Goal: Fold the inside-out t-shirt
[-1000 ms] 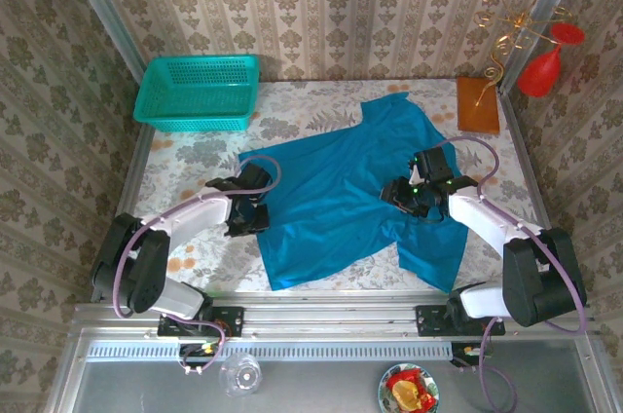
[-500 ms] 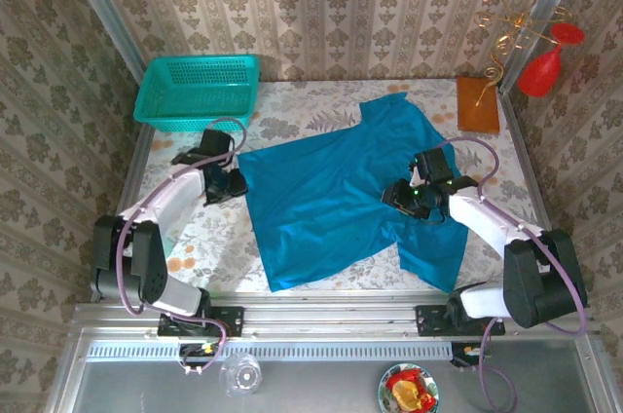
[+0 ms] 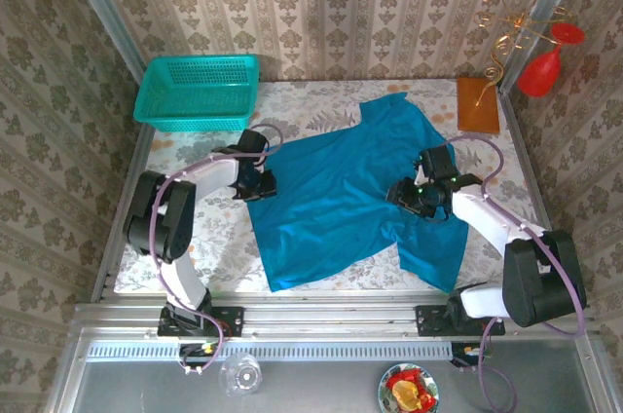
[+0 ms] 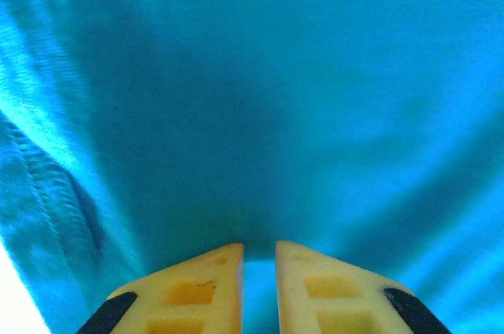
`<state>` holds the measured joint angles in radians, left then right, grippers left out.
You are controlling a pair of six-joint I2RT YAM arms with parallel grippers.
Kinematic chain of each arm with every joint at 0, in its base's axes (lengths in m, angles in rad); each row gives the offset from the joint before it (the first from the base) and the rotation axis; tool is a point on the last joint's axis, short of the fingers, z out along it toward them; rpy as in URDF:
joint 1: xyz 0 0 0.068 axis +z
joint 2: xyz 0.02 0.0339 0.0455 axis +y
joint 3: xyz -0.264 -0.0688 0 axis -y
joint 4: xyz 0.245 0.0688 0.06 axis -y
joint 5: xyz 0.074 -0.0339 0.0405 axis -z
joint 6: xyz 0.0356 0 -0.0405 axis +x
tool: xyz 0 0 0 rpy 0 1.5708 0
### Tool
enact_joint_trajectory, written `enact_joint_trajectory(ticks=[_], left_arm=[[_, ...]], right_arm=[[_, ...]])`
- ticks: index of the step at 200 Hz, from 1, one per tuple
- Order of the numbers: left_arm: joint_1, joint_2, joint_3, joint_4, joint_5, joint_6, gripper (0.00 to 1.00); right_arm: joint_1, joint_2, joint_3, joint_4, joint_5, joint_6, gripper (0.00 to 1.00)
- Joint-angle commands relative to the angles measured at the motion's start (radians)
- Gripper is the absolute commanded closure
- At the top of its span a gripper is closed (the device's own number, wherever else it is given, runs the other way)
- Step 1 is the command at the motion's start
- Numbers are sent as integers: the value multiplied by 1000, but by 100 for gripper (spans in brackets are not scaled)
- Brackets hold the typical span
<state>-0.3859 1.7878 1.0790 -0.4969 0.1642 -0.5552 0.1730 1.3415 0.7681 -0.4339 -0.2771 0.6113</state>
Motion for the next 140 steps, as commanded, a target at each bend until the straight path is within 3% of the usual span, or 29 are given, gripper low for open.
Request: enact_joint_trajectory(ticks=[1,79,112,140], left_arm=[[62,40,-8,6,-31,37,82],[204,212,214,-35,-94,95,80],[245,248,260,-26,-123,93,79],[272,256,270,-4,-120,90,79]], right_arm=[[-36,-28,27,-80,52,-30,52],[-138,-242,-54,-248,123,3,48],[-139,-354,-118,-363,261,139,47],[-130,-427,-166,-439,248,221,52]])
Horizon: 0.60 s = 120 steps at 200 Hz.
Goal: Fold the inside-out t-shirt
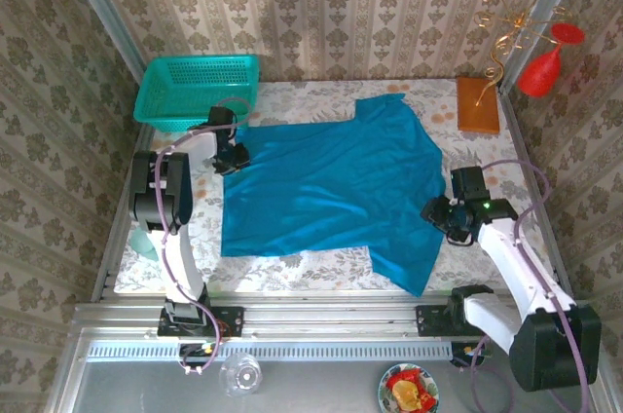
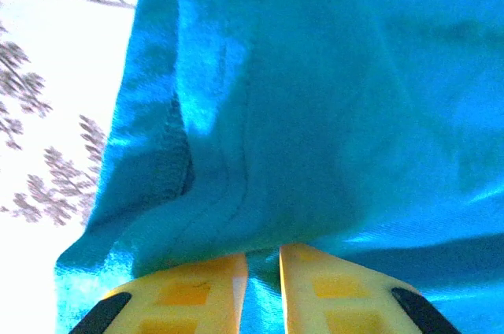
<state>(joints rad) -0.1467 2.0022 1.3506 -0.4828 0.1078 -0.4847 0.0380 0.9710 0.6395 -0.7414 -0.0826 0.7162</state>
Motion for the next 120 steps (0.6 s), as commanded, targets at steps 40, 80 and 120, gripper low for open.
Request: enact_joint_trajectory(ticks=[40,80,120], left_arm=[[38,-47,-35,30,-30,13,77],[-4,-207,-93,23,24,-3,76],[-50,-371,-197,10,51,-31,75]], right_arm=[[194,-132,-103,-212,99,299,53],[457,-90,-131,-230,154,460,55],[535,-61,-175,-179,75,553,60]])
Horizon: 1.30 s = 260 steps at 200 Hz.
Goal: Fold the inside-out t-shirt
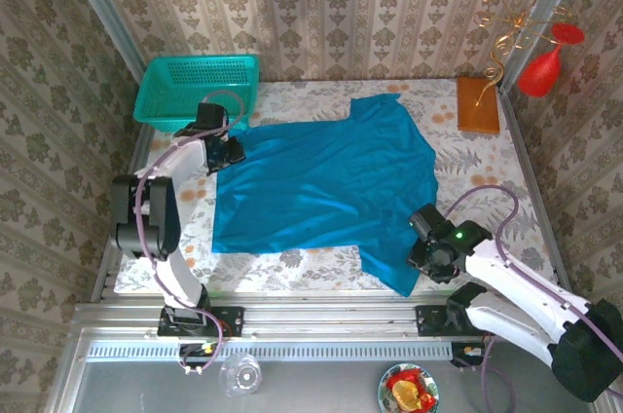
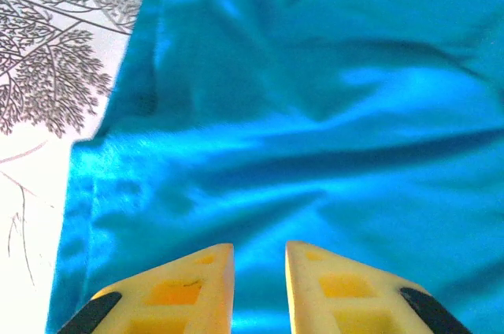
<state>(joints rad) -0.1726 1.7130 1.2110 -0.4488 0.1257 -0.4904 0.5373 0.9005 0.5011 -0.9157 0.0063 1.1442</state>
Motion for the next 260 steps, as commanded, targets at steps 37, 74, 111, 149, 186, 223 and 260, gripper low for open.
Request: enact_joint_trajectory(ticks=[37,74,111,149,186,223,260], left_arm=[[-53,-198,-150,-30,46,-55,75],[-63,-251,-219,-12,58,-80,75],[-71,-303,-251,-37,41,-91,75],[-74,-403,-310,-109,-24,-118,73],[-122,-572,-385,-268,-144,-194,67],[-276,-693,-463,-485,-368,-447,68],[-375,-716,-556,-570,-395,-632,71]], right_arm=[[119,10,-86,67,-57,244,64],[162,72,-116,168,-95,278,67],[174,56,-99,128,-39,308,81],[173,-26,-79,37,33,328,99],[170,-30,-54,-3,89,302,100],[170,36,6,-16,125,251,100],[162,57,42,-26,138,221,100]])
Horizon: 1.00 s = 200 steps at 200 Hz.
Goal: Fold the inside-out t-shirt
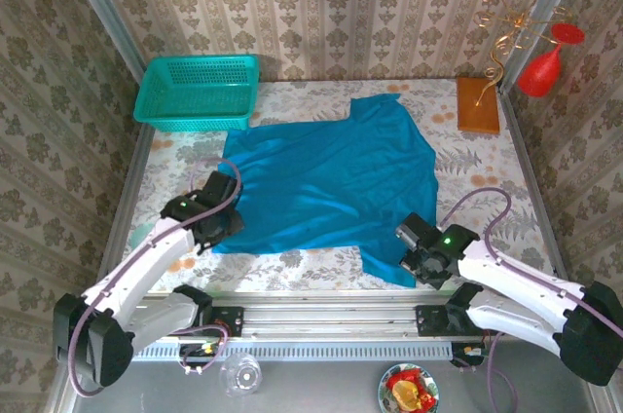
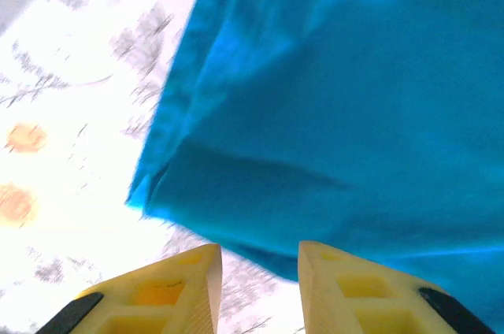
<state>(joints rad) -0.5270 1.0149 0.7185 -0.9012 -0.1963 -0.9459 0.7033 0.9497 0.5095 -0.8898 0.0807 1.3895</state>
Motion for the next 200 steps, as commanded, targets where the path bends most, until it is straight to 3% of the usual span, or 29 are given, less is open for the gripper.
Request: enact_joint_trajectory(ticks=[1,26,55,85,127,200], left_arm=[[-21,-18,-66,-115,-71,-179,71],[-21,-33,-137,-78,-60,-225,77],[43,-17,-181,34,1,-130,78],[153,-1,-204,134,67,-34,69],[221,6,-204,202,128,42,65],[253,85,-221,178,81,36,70]], right_arm=[[-4,8,35,-53,65,-25,100],[-30,-4,46,-61,68,-50,100],[-60,-28,46,-64,66,-69,100],[-86,-38,44,-63,53,-87,100],[-96,-52,40,-63,44,-90,100],[-103,-51,38,-58,40,-97,100]])
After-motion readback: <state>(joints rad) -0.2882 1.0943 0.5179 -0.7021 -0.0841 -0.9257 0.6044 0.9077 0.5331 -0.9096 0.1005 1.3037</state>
